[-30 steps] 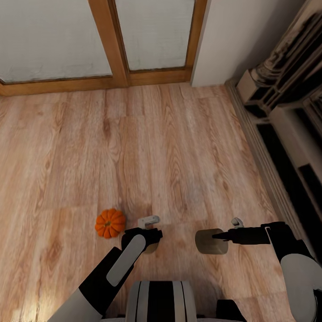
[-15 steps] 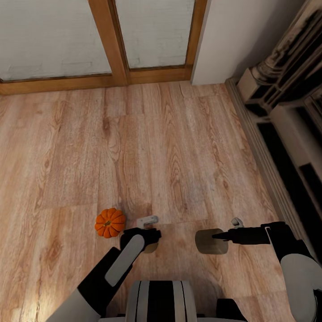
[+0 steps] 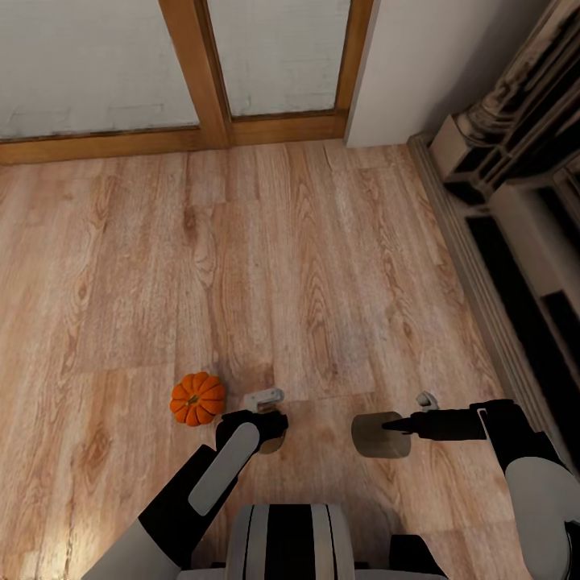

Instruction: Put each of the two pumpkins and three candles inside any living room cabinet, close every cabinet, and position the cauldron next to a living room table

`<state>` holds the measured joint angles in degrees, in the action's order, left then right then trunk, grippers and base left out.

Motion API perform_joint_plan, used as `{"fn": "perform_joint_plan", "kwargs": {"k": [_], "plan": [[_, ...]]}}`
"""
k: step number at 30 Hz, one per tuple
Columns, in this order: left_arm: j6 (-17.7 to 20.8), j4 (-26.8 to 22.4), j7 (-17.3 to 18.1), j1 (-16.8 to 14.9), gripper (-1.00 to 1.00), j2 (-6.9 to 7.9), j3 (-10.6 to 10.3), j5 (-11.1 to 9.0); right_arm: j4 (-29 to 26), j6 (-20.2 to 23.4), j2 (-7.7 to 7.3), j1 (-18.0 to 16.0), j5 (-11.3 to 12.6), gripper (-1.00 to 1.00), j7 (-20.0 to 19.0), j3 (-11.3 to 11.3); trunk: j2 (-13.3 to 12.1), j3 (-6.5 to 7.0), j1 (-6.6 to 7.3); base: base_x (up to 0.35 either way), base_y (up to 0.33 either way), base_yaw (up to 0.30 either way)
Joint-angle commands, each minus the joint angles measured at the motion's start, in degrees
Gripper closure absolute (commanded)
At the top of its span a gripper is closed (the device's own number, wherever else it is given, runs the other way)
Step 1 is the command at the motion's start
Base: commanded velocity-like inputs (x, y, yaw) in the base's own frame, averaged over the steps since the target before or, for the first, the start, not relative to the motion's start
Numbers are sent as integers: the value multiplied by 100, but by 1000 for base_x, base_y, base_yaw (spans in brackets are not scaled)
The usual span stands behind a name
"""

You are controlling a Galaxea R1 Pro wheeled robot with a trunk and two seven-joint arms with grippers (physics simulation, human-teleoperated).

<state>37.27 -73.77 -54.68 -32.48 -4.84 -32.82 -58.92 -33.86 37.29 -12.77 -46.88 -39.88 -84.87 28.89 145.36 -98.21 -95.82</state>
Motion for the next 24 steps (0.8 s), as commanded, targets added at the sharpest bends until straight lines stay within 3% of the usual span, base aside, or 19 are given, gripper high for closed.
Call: {"fn": "perform_joint_plan", "kwargs": {"k": [1, 24], "plan": [[10, -4, -45, -4, -100, 0, -5, -40, -6, 68, 6, -6, -55, 100, -47, 39, 2, -4, 1, 0, 0, 0], [9, -6, -39, -4, -100, 1, -5, -32, -6, 68, 11, -6, -55, 100, -38, 37, 19, -292, -32, 0, 0, 0]]}}
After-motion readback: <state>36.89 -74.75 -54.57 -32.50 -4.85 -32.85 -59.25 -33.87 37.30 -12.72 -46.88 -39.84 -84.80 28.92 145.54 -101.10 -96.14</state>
